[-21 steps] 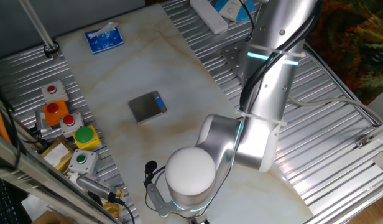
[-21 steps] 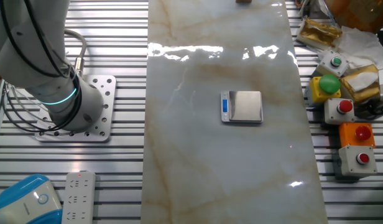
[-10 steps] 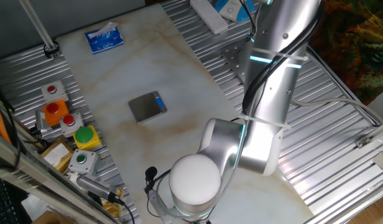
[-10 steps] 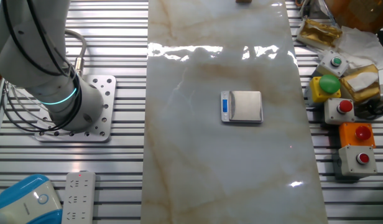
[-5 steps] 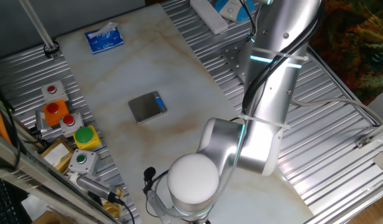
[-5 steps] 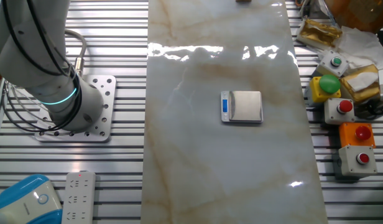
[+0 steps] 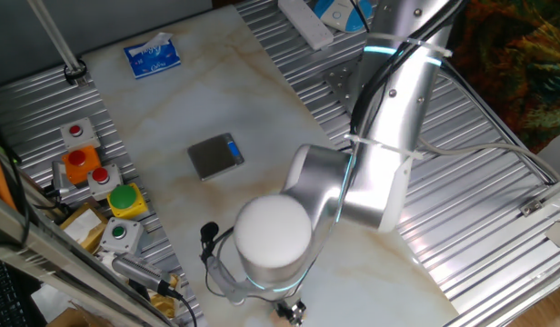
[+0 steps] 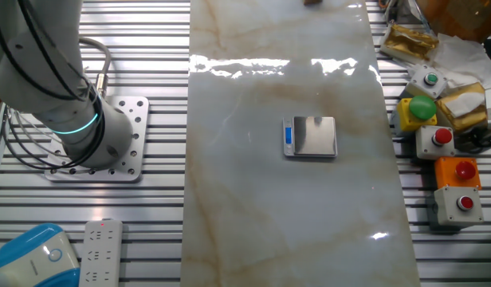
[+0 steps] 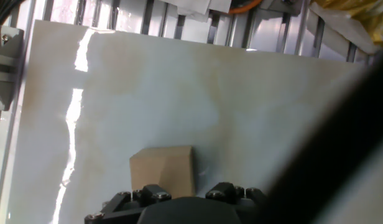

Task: Place the block on the scale

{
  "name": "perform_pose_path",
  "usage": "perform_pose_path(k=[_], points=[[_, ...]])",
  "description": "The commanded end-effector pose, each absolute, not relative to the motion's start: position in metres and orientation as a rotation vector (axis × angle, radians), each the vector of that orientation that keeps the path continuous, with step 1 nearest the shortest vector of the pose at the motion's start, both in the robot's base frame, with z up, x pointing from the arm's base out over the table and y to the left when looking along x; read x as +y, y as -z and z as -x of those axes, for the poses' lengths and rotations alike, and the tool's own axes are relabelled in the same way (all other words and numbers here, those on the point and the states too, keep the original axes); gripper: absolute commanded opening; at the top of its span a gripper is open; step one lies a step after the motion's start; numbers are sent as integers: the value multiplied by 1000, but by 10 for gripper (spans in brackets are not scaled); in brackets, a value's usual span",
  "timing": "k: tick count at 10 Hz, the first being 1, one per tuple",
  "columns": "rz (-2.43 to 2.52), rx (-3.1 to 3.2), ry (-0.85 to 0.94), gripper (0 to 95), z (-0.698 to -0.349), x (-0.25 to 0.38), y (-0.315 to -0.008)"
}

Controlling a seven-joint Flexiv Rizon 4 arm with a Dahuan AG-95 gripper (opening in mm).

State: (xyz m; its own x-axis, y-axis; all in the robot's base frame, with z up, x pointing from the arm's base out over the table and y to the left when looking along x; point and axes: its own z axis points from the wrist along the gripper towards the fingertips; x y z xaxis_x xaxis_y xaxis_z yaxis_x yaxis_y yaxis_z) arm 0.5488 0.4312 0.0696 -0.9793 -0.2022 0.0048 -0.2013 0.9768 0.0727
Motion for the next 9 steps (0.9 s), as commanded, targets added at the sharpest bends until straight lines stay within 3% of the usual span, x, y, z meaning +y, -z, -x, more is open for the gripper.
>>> perform_pose_path(k=[1,2,9], points=[[-322,-3105,127,570,-550,432,-70],[-322,-3109,170,760,-549,432,-71],[-321,-3122,178,760,-554,439,-61]])
